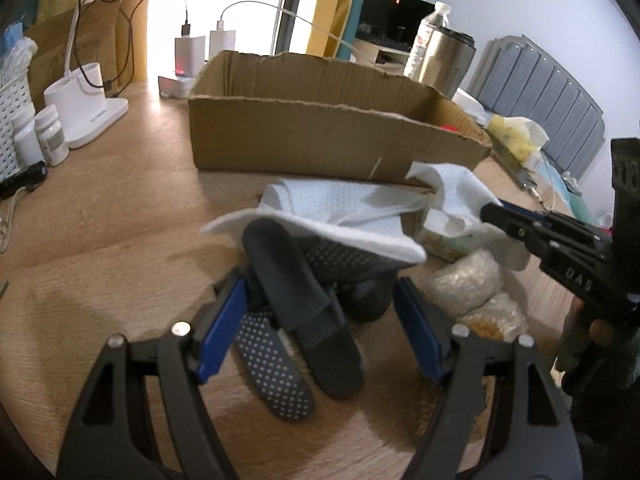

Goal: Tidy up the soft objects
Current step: 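Close right gripper on the white cloth while left gripper closes on the gray socks, then lift and carry the gray socks and white cloth over the box with both grippers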

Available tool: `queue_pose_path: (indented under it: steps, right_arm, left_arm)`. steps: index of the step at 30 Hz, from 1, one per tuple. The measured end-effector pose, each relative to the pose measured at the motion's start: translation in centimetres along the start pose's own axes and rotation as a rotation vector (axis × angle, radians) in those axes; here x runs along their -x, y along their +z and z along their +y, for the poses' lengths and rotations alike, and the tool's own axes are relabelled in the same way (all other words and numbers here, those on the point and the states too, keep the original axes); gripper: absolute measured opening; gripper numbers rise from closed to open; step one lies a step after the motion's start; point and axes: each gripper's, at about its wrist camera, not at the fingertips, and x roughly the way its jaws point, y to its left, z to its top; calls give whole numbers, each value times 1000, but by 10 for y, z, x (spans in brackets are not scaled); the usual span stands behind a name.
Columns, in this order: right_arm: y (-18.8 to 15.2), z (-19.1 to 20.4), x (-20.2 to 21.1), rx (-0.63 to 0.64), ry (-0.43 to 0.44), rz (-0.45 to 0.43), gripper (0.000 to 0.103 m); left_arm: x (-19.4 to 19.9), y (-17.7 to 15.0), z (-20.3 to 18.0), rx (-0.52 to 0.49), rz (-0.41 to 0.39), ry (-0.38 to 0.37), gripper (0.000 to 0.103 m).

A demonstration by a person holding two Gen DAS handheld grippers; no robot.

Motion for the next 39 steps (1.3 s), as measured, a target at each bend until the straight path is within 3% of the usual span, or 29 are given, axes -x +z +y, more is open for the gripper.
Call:
queue_pose_path:
  steps: [2,7,10,15,39]
  right_arm:
    - [0,-2,3,-4,-4,-12,11]
    - [3,-6,14,-10,-19,-47,11]
    - [4,-8,17,-12,-27,-58,11]
    - [3,-6,19,-10,-23,-62,11]
    - [22,6,52,26,-33,-160,11]
  left_arm:
    - [0,0,1,1,-2,-5,74]
    - [1,-1,0,-7,-3,-17,42]
    - [2,-3,0,-9,-1,-41,29]
    - [9,-4,0,-14,-18,-72,18]
    - [70,13,1,-13,-159,-100,15]
